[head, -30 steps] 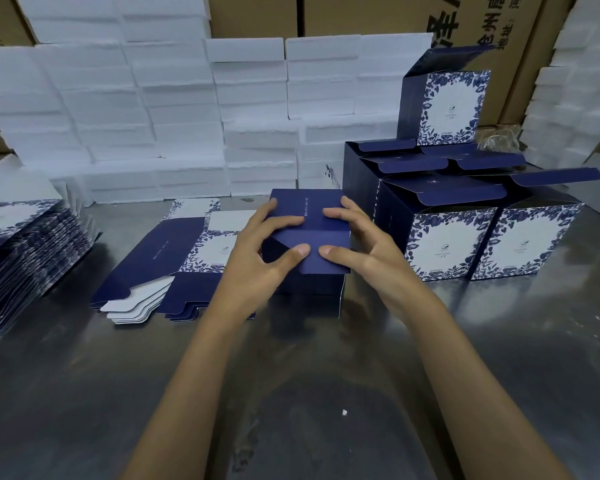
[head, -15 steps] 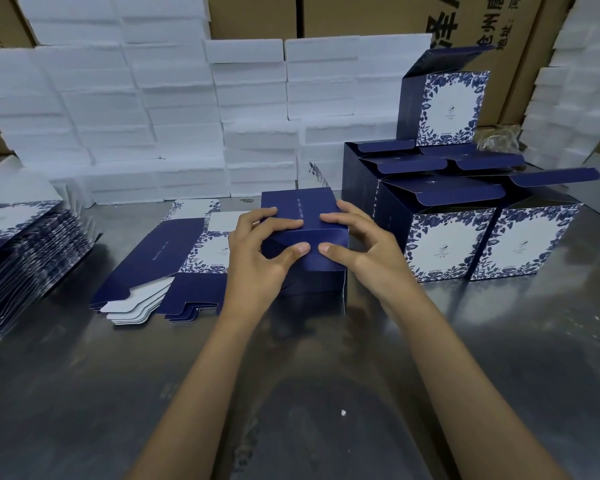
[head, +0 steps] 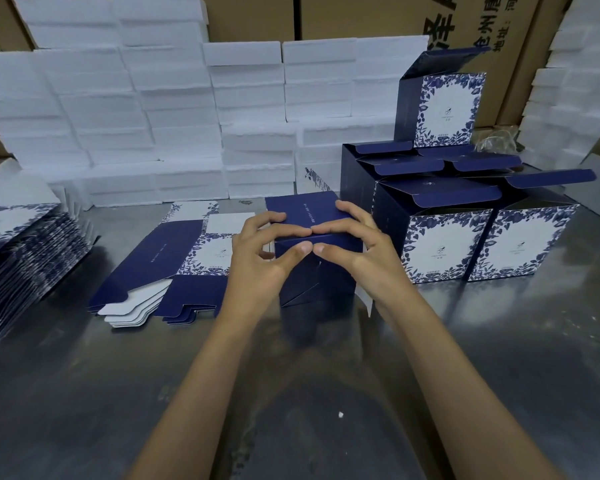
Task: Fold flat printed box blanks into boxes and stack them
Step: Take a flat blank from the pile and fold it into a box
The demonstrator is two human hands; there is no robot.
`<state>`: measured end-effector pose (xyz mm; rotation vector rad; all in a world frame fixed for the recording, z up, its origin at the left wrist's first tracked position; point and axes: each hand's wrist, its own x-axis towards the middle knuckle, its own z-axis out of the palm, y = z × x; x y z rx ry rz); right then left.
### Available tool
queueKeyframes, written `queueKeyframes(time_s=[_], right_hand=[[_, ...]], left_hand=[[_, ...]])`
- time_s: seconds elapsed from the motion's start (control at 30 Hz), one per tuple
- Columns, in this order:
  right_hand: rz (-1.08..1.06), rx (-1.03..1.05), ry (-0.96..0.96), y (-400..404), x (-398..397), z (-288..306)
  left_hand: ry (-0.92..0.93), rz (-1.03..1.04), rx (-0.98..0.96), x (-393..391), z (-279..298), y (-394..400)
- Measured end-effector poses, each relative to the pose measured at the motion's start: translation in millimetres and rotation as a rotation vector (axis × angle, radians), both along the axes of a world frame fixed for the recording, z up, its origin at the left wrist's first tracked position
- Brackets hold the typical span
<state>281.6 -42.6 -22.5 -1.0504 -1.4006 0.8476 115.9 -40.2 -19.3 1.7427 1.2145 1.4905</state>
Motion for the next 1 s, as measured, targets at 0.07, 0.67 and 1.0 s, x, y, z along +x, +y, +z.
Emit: queueKeyframes(time_s=[0.07,0.67,1.0], right_hand=[[-0.024,0.016,0.006,1,0,0],[-0.015,0.019,0.033,2,7,1],[0.047,-0.094,0.200,10,15,-6]], left_hand=[[-0.022,0.001,0.004,1,-1,0],[-0.064,-0.077,-0.025,-7,-2,4],[0.047,0.084,0.087,-13,-5,4]])
